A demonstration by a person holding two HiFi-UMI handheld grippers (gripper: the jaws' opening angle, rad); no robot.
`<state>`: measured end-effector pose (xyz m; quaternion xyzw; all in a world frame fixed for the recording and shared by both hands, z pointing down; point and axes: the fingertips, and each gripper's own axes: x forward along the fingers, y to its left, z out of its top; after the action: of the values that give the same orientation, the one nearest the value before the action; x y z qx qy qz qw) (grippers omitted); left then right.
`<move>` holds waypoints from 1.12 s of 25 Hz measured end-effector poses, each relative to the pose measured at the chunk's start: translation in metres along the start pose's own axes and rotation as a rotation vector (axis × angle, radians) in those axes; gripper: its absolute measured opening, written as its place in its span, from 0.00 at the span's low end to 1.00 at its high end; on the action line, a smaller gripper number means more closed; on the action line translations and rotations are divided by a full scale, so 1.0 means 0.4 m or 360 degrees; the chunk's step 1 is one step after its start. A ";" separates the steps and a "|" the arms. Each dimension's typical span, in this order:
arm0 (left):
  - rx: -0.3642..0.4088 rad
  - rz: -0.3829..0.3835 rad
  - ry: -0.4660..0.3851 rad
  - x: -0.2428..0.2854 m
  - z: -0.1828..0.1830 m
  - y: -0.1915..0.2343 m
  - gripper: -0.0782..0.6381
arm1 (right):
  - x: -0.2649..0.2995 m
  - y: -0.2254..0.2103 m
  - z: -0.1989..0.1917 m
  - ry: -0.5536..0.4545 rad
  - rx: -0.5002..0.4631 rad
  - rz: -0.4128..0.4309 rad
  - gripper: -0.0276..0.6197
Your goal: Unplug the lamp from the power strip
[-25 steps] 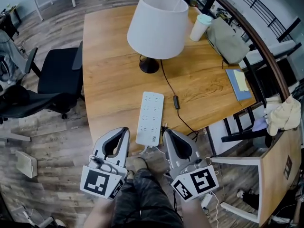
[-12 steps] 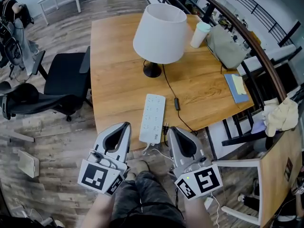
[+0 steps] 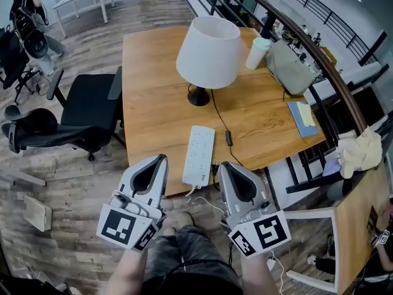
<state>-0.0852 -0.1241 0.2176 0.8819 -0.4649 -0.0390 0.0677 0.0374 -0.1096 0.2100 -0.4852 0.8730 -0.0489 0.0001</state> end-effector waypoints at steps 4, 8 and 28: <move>-0.0003 -0.0003 -0.0023 -0.010 0.018 0.000 0.10 | -0.004 0.013 0.022 -0.0021 -0.0020 0.0007 0.05; -0.0009 -0.0006 -0.0045 -0.018 0.034 -0.001 0.10 | -0.008 0.023 0.042 -0.0042 -0.0039 0.0006 0.05; -0.0028 -0.0062 -0.0089 -0.072 0.061 -0.020 0.10 | -0.047 0.095 0.052 -0.0042 -0.0073 0.0008 0.05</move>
<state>-0.0983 -0.0979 0.1924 0.8888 -0.4488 -0.0691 0.0616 0.0160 -0.0753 0.1853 -0.4835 0.8751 -0.0226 0.0006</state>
